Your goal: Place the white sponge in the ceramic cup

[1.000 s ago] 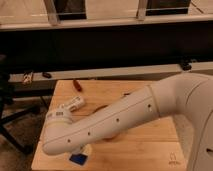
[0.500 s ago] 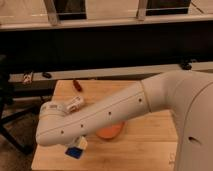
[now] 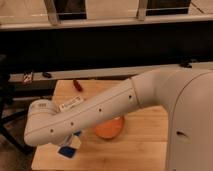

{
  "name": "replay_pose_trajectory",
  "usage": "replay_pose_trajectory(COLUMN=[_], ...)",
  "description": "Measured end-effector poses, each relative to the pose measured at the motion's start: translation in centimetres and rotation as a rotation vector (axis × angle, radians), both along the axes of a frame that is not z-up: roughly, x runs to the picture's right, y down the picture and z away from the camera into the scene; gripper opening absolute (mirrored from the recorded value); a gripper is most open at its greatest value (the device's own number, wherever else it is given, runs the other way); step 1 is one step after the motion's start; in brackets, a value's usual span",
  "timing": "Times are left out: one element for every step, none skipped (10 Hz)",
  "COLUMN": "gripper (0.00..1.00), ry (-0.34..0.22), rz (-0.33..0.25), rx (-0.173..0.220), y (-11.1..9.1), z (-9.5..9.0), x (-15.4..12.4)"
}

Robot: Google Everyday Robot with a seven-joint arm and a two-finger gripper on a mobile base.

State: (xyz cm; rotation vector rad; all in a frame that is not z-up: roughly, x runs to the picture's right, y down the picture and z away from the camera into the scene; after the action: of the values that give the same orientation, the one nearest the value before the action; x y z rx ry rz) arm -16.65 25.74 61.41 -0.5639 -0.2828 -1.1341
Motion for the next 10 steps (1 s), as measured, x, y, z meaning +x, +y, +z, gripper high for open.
replay_pose_trajectory(gripper=[0.0,0.0,0.0,0.0,0.0,0.0,0.0,0.0,0.0,0.0], ry=[-0.009,-0.015,-0.018,-0.019,-0.022,-0.023,-0.019,-0.013,-0.01,-0.007], rz=[-0.01,-0.015,-0.019,-0.023,-0.026,-0.029,-0.025,-0.019,-0.016,-0.012], rx=[0.005,0.009,0.012,0.014,0.016,0.019,0.022,0.025,0.029,0.033], y=[0.3,0.4,0.4,0.3,0.3,0.1,-0.4,-1.2,-2.1,-2.7], z=[-0.7,-0.8,-0.7,-0.4,-0.1,0.2,0.8,1.6,2.3,2.8], x=[-1.0,-1.4,-1.7,-2.1,-2.6,-2.9,-2.9,-2.7,-2.7,-2.6])
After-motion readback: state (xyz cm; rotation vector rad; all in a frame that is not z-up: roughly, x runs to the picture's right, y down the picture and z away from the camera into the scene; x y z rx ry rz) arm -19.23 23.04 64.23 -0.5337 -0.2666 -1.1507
